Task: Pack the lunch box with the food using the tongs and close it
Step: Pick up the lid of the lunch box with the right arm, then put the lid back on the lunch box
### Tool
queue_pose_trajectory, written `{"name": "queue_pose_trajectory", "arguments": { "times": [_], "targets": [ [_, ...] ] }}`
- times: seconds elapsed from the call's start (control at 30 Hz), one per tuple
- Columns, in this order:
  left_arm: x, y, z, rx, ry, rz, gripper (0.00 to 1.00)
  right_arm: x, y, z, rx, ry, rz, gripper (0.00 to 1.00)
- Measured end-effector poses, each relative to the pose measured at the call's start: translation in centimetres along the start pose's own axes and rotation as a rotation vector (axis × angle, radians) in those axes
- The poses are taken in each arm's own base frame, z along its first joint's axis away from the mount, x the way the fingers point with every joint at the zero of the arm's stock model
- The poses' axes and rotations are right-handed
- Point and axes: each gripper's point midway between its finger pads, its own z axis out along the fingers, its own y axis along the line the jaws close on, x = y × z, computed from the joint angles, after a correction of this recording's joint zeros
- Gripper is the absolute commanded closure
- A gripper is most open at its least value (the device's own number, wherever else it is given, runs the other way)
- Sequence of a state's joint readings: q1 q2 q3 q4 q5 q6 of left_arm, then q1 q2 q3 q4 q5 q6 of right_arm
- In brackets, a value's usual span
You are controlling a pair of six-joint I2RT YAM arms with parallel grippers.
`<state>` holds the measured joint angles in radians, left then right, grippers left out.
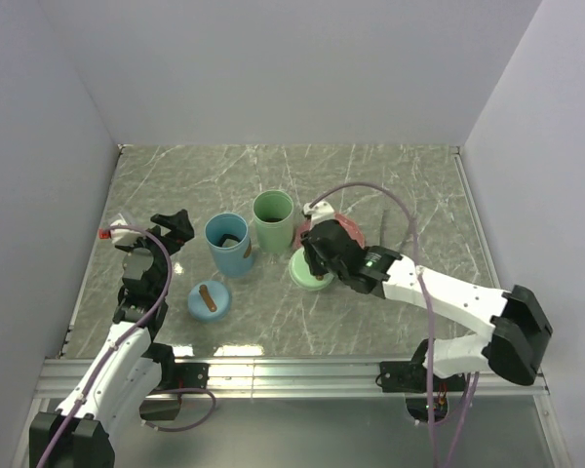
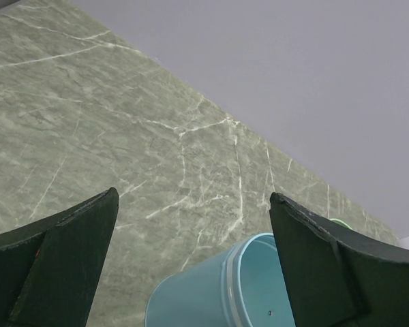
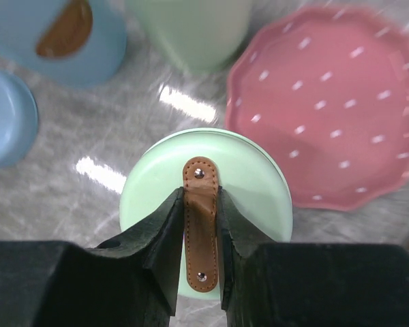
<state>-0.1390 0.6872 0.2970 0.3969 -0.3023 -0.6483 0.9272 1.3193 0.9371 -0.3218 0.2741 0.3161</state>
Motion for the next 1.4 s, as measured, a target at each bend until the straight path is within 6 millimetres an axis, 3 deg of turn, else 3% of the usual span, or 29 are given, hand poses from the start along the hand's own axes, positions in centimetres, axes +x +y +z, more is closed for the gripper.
{"name": "queue_pose_trajectory", "arguments": {
  "times": [0.17, 0.37, 0.43, 0.53, 0.63, 0.73, 0.9, 1.03, 1.4],
  "targets": [
    [0.1, 0.1, 0.1, -0.006, 0.003, 0.002, 0.01, -5.5, -1.7, -2.7, 0.063, -0.142, 0.028, 0.97],
    [0.2, 0.2, 0.2, -0.008, 0.005, 0.003, 0.01, -14.8, -4.4, -4.3, 0.098, -0.301, 0.069, 0.96],
    [0.2, 0.2, 0.2, -0.007, 0.004, 0.003, 0.0, -18.4, -4.4, -4.0, 0.089, -0.346, 0.069, 0.97],
    [0.3, 0.2, 0.3, -0.007, 0.005, 0.003, 0.01, -22.7, -2.8, -2.3, 0.046, -0.37, 0.037, 0.97],
    [0.6, 0.3, 0.5, -0.013, 0.014, 0.007, 0.01, -25.0, -1.2, 0.3, 0.008, -0.356, 0.005, 0.97],
    [1.1, 0.5, 0.7, -0.02, 0.026, 0.011, 0.0, -25.1, 0.0, 3.6, -0.017, -0.3, -0.021, 0.96],
    [1.4, 0.6, 0.8, -0.019, 0.036, 0.013, 0.01, -21.5, 0.2, 7.5, -0.027, -0.152, -0.052, 0.96],
    [1.2, 0.4, 0.8, -0.011, 0.031, 0.011, 0.01, -19.6, 0.2, 8.2, -0.033, -0.081, -0.064, 0.96],
    [1.2, 0.3, 0.9, -0.009, 0.029, 0.01, 0.01, -18.5, 0.9, 8.6, -0.079, -0.038, -0.068, 0.96]
  ]
}}
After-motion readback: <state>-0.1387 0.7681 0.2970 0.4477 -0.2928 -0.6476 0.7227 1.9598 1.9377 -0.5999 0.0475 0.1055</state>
